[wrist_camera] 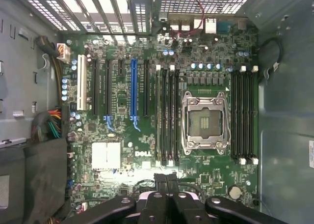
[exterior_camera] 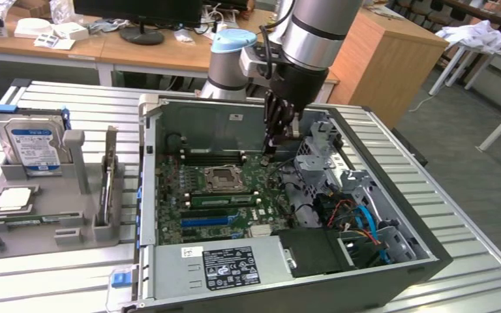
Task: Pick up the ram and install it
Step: 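Press down the ram until it locks into place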
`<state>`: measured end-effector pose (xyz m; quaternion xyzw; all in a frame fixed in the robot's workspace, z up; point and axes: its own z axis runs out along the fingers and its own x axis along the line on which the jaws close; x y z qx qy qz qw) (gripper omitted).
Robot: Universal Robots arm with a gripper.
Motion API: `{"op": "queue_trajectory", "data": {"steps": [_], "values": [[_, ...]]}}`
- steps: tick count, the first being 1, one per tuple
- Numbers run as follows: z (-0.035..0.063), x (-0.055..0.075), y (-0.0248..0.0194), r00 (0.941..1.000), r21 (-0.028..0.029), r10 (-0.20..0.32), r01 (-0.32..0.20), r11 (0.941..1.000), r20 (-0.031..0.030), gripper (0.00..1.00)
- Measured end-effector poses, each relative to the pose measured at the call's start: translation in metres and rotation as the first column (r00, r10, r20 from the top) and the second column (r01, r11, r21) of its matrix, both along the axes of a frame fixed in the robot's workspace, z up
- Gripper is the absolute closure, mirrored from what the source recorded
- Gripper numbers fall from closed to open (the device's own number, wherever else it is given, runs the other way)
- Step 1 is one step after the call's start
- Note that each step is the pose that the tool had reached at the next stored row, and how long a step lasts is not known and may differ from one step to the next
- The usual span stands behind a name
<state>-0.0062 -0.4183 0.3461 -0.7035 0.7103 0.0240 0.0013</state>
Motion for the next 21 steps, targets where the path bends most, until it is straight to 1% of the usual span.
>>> {"op": "queue_trajectory", "data": {"steps": [10,21], "values": [[-0.0089,0.0,0.0,1.0,0.0002,0.0,0.0,1.0,0.0004,0.89],[-0.0165,0.0,0.0,1.0,0.0001,0.0,0.0,1.0,0.0004,0.89]]}}
